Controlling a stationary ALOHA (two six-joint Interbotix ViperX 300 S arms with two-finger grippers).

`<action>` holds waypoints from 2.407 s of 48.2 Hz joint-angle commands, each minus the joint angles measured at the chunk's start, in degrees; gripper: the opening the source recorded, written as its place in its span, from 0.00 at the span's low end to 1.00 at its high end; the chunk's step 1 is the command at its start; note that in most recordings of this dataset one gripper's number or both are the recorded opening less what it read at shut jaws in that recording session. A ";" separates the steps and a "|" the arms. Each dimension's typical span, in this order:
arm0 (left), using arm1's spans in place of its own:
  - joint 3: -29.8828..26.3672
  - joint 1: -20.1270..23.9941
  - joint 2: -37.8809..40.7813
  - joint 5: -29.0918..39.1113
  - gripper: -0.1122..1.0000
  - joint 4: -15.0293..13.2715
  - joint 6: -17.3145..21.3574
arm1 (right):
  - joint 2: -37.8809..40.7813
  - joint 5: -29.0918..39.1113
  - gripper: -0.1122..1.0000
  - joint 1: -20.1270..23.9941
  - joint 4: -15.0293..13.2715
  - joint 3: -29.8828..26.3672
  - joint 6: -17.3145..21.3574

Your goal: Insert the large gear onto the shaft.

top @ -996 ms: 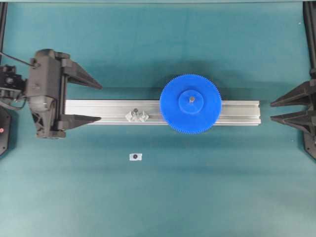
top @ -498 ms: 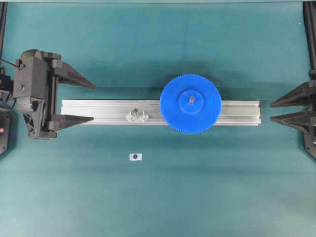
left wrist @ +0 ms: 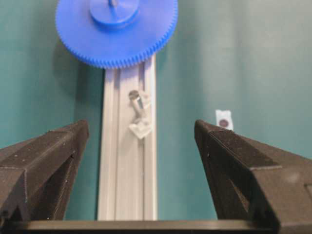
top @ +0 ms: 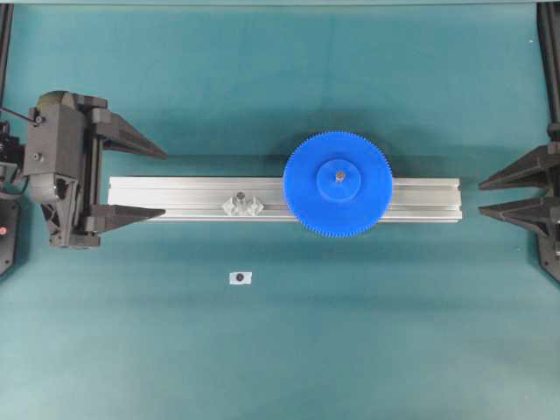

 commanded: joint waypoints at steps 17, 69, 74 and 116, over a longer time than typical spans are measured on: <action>-0.44 -0.18 -0.35 -0.44 0.88 0.09 0.00 | 0.44 -0.44 0.55 -0.18 -0.09 -0.62 0.62; 1.14 -0.18 -0.35 -6.15 0.88 0.09 -4.22 | 0.44 -0.70 0.55 -0.18 0.00 -0.62 0.53; 1.32 -0.18 -0.35 -6.24 0.88 0.09 -4.31 | 0.44 -0.62 0.55 -0.18 0.00 -0.62 0.53; 1.93 -0.18 0.18 -6.24 0.88 0.09 -4.57 | 0.44 -0.62 0.55 -0.18 0.00 0.00 0.53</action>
